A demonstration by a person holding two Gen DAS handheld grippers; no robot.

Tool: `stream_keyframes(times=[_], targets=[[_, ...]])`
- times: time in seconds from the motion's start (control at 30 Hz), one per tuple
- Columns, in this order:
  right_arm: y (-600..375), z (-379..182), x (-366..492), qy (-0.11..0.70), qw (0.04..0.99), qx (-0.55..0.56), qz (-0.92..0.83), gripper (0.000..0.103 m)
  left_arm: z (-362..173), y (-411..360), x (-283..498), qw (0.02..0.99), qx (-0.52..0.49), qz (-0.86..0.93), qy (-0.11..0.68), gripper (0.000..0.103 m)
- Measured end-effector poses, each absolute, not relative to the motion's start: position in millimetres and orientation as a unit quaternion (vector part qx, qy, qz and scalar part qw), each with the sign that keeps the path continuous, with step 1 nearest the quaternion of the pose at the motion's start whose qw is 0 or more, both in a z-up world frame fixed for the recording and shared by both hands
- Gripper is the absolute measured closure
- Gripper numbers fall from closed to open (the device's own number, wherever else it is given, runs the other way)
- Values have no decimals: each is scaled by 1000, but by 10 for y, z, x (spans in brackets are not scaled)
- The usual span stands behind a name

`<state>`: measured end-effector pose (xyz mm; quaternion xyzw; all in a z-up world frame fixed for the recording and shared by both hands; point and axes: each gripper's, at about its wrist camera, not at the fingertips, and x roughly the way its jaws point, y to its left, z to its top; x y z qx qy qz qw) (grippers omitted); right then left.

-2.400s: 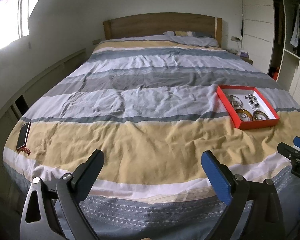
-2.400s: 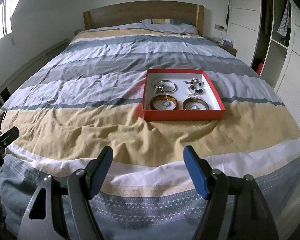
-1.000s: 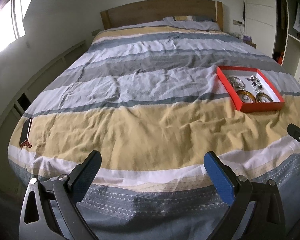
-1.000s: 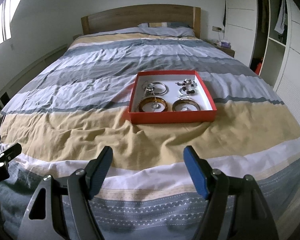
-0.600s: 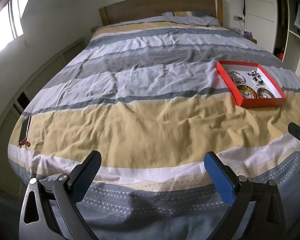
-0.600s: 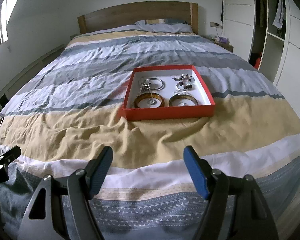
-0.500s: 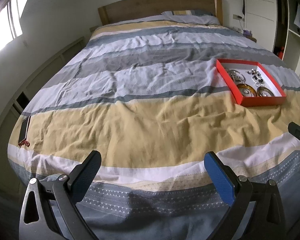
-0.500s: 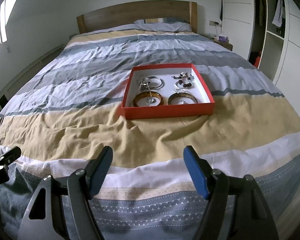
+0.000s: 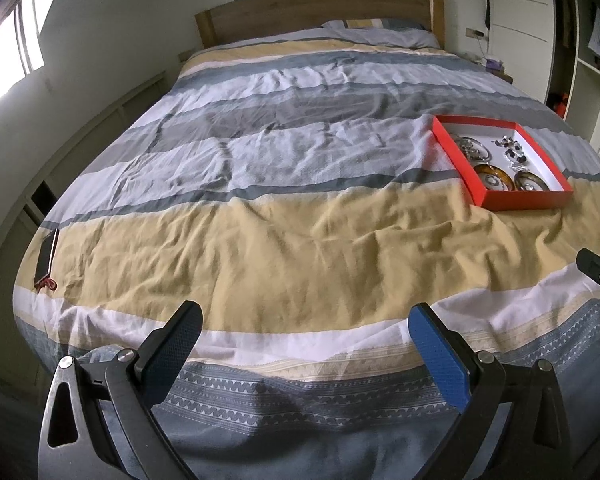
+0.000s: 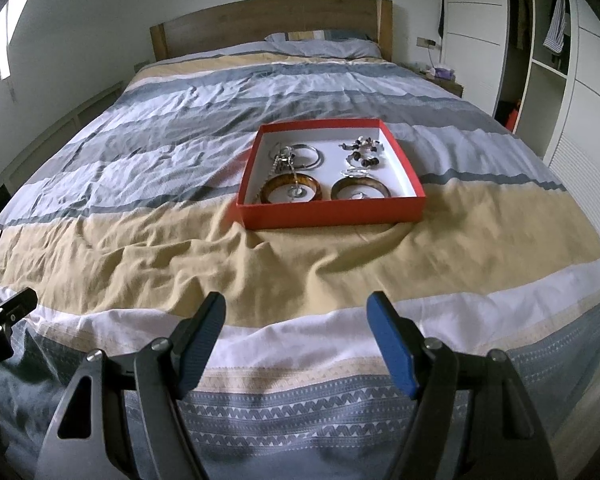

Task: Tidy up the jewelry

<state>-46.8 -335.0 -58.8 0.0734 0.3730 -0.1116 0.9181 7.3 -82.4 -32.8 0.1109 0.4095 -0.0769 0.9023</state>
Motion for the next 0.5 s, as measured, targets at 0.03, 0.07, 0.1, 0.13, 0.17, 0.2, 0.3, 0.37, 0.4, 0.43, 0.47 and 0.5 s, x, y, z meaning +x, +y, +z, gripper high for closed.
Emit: stream_keyframes(times=[0.03,0.07,0.1,0.13,0.17,0.2,0.3,0.37,0.4,0.43,0.47,0.5], targets=[[-3340,-590,-469,374,918,73,-112,31,-330,-819,73,902,111,-77,409,2],[-3339,-589,-467,374,918,73,-112,31,-328,-823,73,902,111,-77,409,2],[-3347,-586,-464,373,918,73,-111,31,-329,-823,74,902,111,-77,409,2],[-3336,-589,-464,374,918,73,-111,31,-330,-824,74,902,112,-77,410,2],[-3339,-589,-464,375,918,73,-111,31,-338,-819,75,902,112,-76,410,2],[-3356,-603,-475,375,917,73,-111,31,-342,-815,73,902,112,-76,410,2],[-3368,-622,-490,377,917,73,-112,31,-358,-807,70,902,112,-76,410,2],[-3371,-628,-495,378,916,73,-112,31,-359,-805,70,902,111,-77,410,2],[-3368,-624,-487,378,916,73,-112,31,-360,-805,71,902,111,-77,410,2],[-3366,-624,-486,378,916,72,-112,31,-364,-801,70,902,111,-77,410,2],[-3365,-623,-485,378,916,72,-112,31,-360,-804,72,902,111,-77,410,2],[-3368,-628,-483,379,916,72,-112,31,-363,-801,72,902,111,-77,411,2]])
